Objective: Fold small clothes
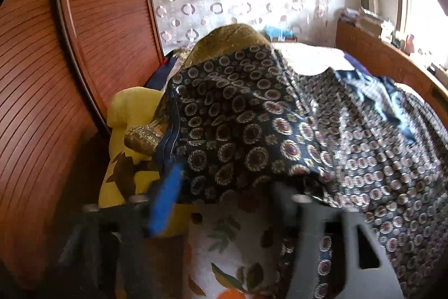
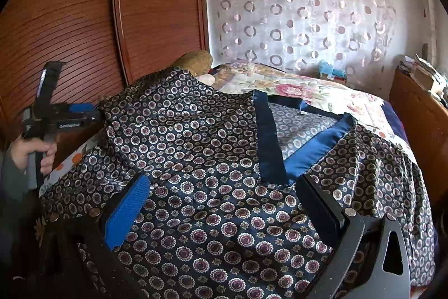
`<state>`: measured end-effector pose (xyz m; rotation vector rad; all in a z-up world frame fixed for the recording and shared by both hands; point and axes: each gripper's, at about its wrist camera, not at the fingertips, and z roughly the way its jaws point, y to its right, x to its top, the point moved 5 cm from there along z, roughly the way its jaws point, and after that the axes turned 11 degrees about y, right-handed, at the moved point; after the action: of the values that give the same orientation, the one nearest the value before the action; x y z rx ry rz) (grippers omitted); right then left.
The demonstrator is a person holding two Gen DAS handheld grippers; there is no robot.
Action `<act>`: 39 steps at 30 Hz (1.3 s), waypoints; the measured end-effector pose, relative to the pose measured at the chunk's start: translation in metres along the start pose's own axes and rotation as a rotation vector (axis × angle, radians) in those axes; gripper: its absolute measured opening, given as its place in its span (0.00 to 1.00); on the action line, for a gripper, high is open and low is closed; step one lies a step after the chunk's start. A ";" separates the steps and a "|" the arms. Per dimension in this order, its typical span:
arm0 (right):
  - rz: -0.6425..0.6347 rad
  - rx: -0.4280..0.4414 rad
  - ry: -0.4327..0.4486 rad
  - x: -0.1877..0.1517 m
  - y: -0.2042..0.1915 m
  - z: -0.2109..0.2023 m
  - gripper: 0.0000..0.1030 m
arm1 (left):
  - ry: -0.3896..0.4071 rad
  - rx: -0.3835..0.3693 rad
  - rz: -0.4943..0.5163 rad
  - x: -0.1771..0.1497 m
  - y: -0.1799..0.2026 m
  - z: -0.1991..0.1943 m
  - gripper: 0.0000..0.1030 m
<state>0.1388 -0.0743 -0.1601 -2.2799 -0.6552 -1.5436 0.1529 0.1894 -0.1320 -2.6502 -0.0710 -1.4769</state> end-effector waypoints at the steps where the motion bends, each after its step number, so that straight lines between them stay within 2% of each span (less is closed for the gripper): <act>1: 0.002 0.002 0.002 -0.001 0.000 -0.001 1.00 | 0.003 -0.003 0.003 0.002 -0.001 0.000 0.31; 2: 0.004 0.003 0.004 -0.001 0.000 -0.002 1.00 | 0.010 -0.003 0.001 0.003 -0.002 0.001 0.22; 5: 0.004 0.001 0.005 -0.005 0.000 -0.003 1.00 | 0.060 -0.004 -0.014 0.016 -0.006 -0.008 0.13; 7: 0.008 -0.001 0.004 -0.007 0.000 -0.005 1.00 | 0.102 -0.005 -0.021 0.027 -0.007 -0.017 0.12; 12: 0.025 -0.008 0.006 -0.012 0.005 -0.010 1.00 | 0.133 -0.052 -0.010 0.053 0.007 -0.020 0.09; 16: 0.040 -0.021 0.016 -0.012 0.012 -0.016 1.00 | 0.133 -0.127 0.055 0.066 0.044 -0.022 0.09; 20: 0.053 -0.037 0.019 -0.014 0.017 -0.021 1.00 | 0.118 -0.194 0.110 0.060 0.077 -0.028 0.11; 21: 0.057 -0.041 0.018 -0.015 0.018 -0.021 1.00 | 0.111 -0.205 0.115 0.059 0.080 -0.030 0.13; 26: 0.067 -0.053 0.004 -0.020 0.022 -0.020 1.00 | 0.079 -0.276 0.105 0.036 0.092 -0.045 0.42; 28: 0.069 -0.053 -0.001 -0.016 0.023 -0.018 1.00 | 0.078 -0.291 0.086 0.027 0.089 -0.054 0.45; 30: 0.066 -0.053 -0.004 -0.015 0.021 -0.017 1.00 | 0.079 -0.295 0.061 0.020 0.081 -0.062 0.53; 32: 0.061 -0.049 -0.006 -0.012 0.022 -0.015 1.00 | 0.088 -0.293 0.036 0.018 0.076 -0.068 0.69; 35: 0.044 -0.033 -0.010 -0.007 0.019 -0.011 1.00 | 0.108 -0.291 -0.005 0.011 0.064 -0.079 0.76; 39: 0.014 0.014 -0.009 0.005 0.008 0.000 1.00 | 0.139 -0.236 -0.038 0.007 0.045 -0.093 0.76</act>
<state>0.1446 -0.0800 -0.1552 -2.2778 -0.6487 -1.5182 0.0822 0.1338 -0.0804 -2.7266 0.0697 -1.7792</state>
